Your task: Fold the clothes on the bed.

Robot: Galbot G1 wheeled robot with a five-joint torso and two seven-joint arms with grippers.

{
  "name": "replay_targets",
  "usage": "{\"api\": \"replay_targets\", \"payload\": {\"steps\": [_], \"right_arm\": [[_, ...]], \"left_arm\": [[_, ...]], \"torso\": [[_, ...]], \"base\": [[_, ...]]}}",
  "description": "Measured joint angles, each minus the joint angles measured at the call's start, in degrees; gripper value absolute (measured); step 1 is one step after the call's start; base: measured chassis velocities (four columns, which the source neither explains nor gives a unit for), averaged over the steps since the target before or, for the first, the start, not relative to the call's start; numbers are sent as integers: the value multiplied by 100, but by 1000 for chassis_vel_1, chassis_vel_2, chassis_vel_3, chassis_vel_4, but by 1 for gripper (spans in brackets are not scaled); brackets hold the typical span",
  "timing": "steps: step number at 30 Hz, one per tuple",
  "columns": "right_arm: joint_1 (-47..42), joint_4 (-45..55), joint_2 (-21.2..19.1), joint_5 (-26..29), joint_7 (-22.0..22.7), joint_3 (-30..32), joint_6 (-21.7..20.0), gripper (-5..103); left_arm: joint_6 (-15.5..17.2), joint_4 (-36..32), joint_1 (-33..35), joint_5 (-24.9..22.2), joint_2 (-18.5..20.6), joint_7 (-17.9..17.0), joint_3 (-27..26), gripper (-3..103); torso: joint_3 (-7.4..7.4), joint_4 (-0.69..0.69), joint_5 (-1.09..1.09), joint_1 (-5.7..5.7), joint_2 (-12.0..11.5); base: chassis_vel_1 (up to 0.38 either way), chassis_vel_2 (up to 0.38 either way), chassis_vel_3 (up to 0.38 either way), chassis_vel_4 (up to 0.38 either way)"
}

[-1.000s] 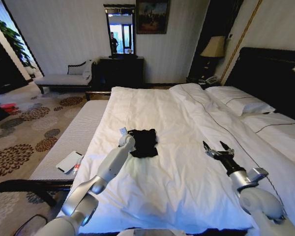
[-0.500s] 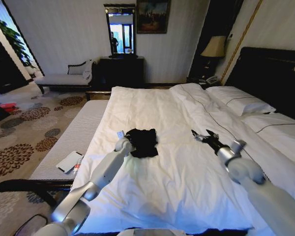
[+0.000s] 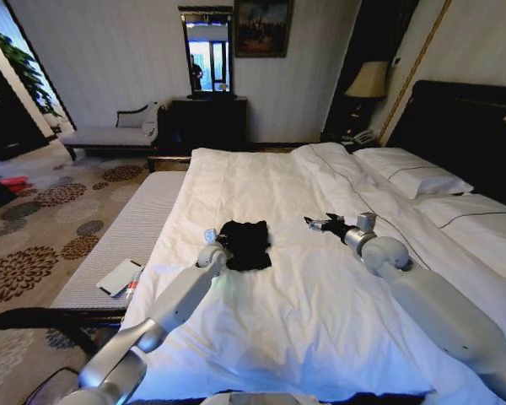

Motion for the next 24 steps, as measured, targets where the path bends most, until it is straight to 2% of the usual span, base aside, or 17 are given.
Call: {"api": "replay_targets", "payload": {"steps": [6, 8, 9, 13, 14, 17, 24], "right_arm": [[69, -663, 186, 88, -202, 33, 243, 100], [13, -762, 478, 176, -345, 53, 413, 100], [13, -762, 478, 176, -345, 53, 413, 100], [-186, -1023, 1138, 271, -633, 78, 844, 100], [-186, -1023, 1138, 271, -633, 78, 844, 100], [-297, -1342, 1556, 282, -851, 90, 1233, 100], [-224, -1709, 1861, 274, -998, 101, 1549, 100]], "left_arm": [[0, -129, 39, 15, 7, -92, 2, 0], [2, -186, 47, 14, 27, -109, 14, 0], [2, -186, 47, 14, 27, -109, 14, 0], [5, -297, 74, -8, 126, -134, 32, 0], [5, -297, 74, -8, 126, -134, 32, 0], [13, -418, 109, -32, 212, -183, 41, 0], [18, -600, 226, -26, 305, -302, 38, 0]], "torso": [[0, -3, 1, 0, 0], [-1, -5, 1, 0, 0], [-1, -5, 1, 0, 0], [-1, -2, -1, 0, 0], [-1, -2, -1, 0, 0], [-1, -3, 0, -1, 0], [-1, -2, 0, -1, 0]], "base": [[0, 0, 0, 0], [0, 0, 0, 0], [0, 0, 0, 0], [0, 0, 0, 0], [0, 0, 0, 0], [0, 0, 0, 0], [0, 0, 0, 0]]}}
